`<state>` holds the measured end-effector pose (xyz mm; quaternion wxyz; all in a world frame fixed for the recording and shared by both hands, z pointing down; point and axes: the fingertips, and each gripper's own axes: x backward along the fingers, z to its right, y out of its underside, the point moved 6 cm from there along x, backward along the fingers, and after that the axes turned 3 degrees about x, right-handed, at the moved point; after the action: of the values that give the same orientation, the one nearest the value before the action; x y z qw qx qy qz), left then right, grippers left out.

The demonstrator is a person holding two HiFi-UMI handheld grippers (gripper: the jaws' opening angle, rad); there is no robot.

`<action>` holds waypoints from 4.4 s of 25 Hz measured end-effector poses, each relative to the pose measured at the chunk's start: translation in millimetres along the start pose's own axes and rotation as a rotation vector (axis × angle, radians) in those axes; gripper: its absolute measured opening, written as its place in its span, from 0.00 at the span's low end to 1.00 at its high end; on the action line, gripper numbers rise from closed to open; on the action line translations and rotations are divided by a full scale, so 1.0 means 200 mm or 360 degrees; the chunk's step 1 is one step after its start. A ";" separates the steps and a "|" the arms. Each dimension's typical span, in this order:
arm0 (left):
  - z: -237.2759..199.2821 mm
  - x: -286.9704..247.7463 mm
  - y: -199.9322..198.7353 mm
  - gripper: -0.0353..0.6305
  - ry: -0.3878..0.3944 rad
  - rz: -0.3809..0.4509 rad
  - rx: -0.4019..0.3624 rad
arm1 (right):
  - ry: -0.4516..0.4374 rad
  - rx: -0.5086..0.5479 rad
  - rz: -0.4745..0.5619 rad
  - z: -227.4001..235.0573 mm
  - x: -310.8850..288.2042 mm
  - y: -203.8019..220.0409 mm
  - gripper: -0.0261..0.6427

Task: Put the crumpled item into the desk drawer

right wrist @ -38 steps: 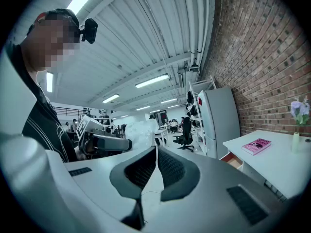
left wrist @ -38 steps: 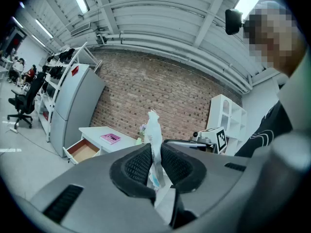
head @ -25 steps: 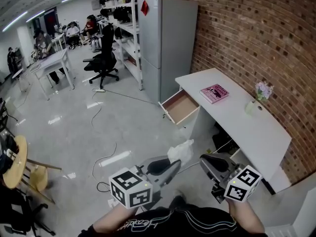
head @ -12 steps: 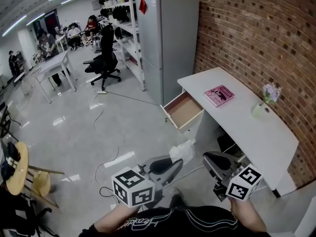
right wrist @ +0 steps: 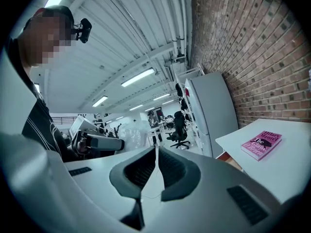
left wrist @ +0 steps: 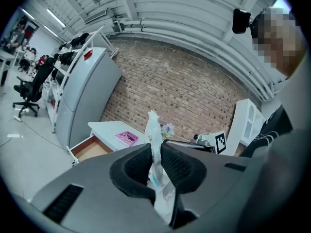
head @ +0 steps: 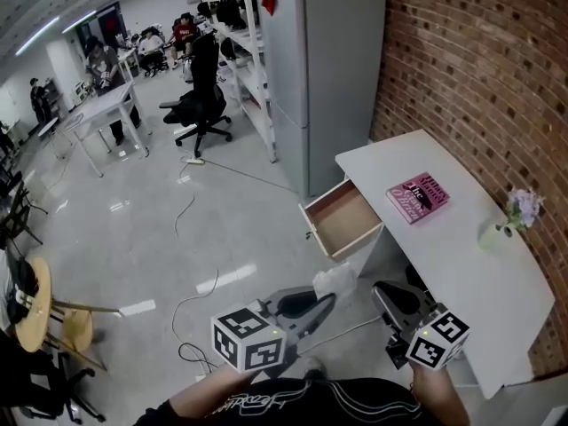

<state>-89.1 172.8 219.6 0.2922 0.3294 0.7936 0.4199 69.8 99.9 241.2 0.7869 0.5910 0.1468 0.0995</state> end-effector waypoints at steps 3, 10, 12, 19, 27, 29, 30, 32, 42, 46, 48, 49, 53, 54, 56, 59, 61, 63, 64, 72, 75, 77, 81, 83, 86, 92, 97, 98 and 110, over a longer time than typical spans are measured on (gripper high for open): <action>-0.16 -0.19 -0.09 0.16 -0.0025 -0.0013 0.0029 | -0.0007 0.0000 -0.0004 0.22 -0.11 -0.05 0.11; -0.40 -0.49 -0.15 0.16 -0.0085 -0.0025 0.0071 | 0.0017 -0.0010 -0.0033 0.59 -0.23 -0.03 0.11; -0.45 -0.54 -0.14 0.16 -0.0096 -0.0036 0.0102 | 0.0033 -0.0042 -0.0042 0.66 -0.24 0.00 0.11; -0.66 -0.71 -0.12 0.16 -0.0114 -0.0098 0.0215 | 0.0108 -0.0114 -0.0074 0.86 -0.31 0.08 0.11; -1.03 -1.06 -0.13 0.16 -0.0076 -0.0267 0.0217 | 0.0267 -0.0138 -0.0127 1.16 -0.46 0.15 0.11; -1.16 -1.15 -0.14 0.16 -0.0062 -0.0307 0.0238 | 0.0307 -0.0156 -0.0158 1.24 -0.53 0.17 0.11; -1.22 -1.19 -0.15 0.16 -0.0055 -0.0329 0.0253 | 0.0326 -0.0163 -0.0171 1.27 -0.57 0.18 0.11; -1.35 -1.27 -0.16 0.16 -0.0048 -0.0375 0.0280 | 0.0361 -0.0176 -0.0198 1.34 -0.64 0.20 0.11; -1.88 -1.60 -0.05 0.16 -0.0121 -0.0592 0.0315 | 0.0401 -0.0321 -0.0261 1.61 -0.93 0.33 0.11; -2.05 -1.72 0.06 0.16 -0.0175 -0.0668 0.0341 | 0.0369 -0.0382 -0.0321 1.66 -1.03 0.44 0.11; -2.12 -1.78 0.12 0.16 -0.0192 -0.0684 0.0353 | 0.0350 -0.0413 -0.0346 1.69 -1.07 0.51 0.11; -2.15 -1.81 0.15 0.16 -0.0202 -0.0693 0.0348 | 0.0345 -0.0430 -0.0354 1.70 -1.08 0.54 0.11; -2.30 -1.91 0.30 0.16 -0.0261 -0.0743 0.0379 | 0.0343 -0.0469 -0.0383 1.77 -1.14 0.65 0.11; -2.34 -1.93 0.34 0.16 -0.0268 -0.0748 0.0414 | 0.0340 -0.0468 -0.0395 1.78 -1.16 0.68 0.11; -2.41 -1.98 0.42 0.16 -0.0287 -0.0760 0.0472 | 0.0332 -0.0474 -0.0422 1.80 -1.19 0.74 0.11; -2.50 -2.06 0.53 0.16 -0.0313 -0.0784 0.0524 | 0.0336 -0.0537 -0.0459 1.80 -1.22 0.83 0.11; -2.55 -2.12 0.61 0.16 -0.0320 -0.0798 0.0554 | 0.0329 -0.0549 -0.0494 1.81 -1.23 0.89 0.11; -2.61 -2.17 0.69 0.16 -0.0338 -0.0825 0.0581 | 0.0312 -0.0521 -0.0534 1.83 -1.23 0.95 0.11; -2.64 -2.18 0.72 0.16 -0.0355 -0.0839 0.0595 | 0.0314 -0.0520 -0.0552 1.83 -1.24 0.97 0.11; -2.83 -2.33 0.94 0.16 -0.0457 -0.0939 0.0712 | 0.0361 -0.0597 -0.0616 1.89 -1.26 1.14 0.11; -2.88 -2.37 1.00 0.16 -0.0496 -0.0993 0.0720 | 0.0363 -0.0614 -0.0618 1.91 -1.28 1.17 0.11; -2.92 -2.39 1.03 0.16 -0.0515 -0.1010 0.0742 | 0.0365 -0.0622 -0.0622 1.92 -1.29 1.19 0.11; -2.97 -2.43 1.09 0.17 -0.0533 -0.1068 0.0752 | 0.0376 -0.0635 -0.0647 1.93 -1.29 1.24 0.11; -2.99 -2.44 1.10 0.21 -0.0550 -0.1071 0.0737 | 0.0376 -0.0647 -0.0651 1.93 -1.28 1.25 0.11; -3.00 -2.45 1.10 0.35 -0.0584 -0.1050 0.0755 | 0.0378 -0.0659 -0.0651 1.93 -1.28 1.26 0.11; -3.02 -2.43 1.04 0.52 -0.0733 -0.0944 0.0733 | 0.0386 -0.0657 -0.0622 1.92 -1.27 1.23 0.11; -2.98 -2.41 0.90 0.56 -0.0721 -0.0737 0.0734 | 0.0397 -0.0646 -0.0606 1.88 -1.24 1.20 0.11; -2.96 -2.39 0.88 0.56 -0.0721 -0.0715 0.0749 | 0.0397 -0.0644 -0.0600 1.87 -1.23 1.19 0.11; -2.46 -2.05 0.51 0.56 -0.0489 -0.0629 0.0702 | 0.0426 -0.0544 -0.0465 1.69 -1.02 0.89 0.11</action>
<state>-174.1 -330.5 617.6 0.4057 0.2838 0.8607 0.1185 0.1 -220.6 523.0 0.8549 0.4035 0.3145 0.0853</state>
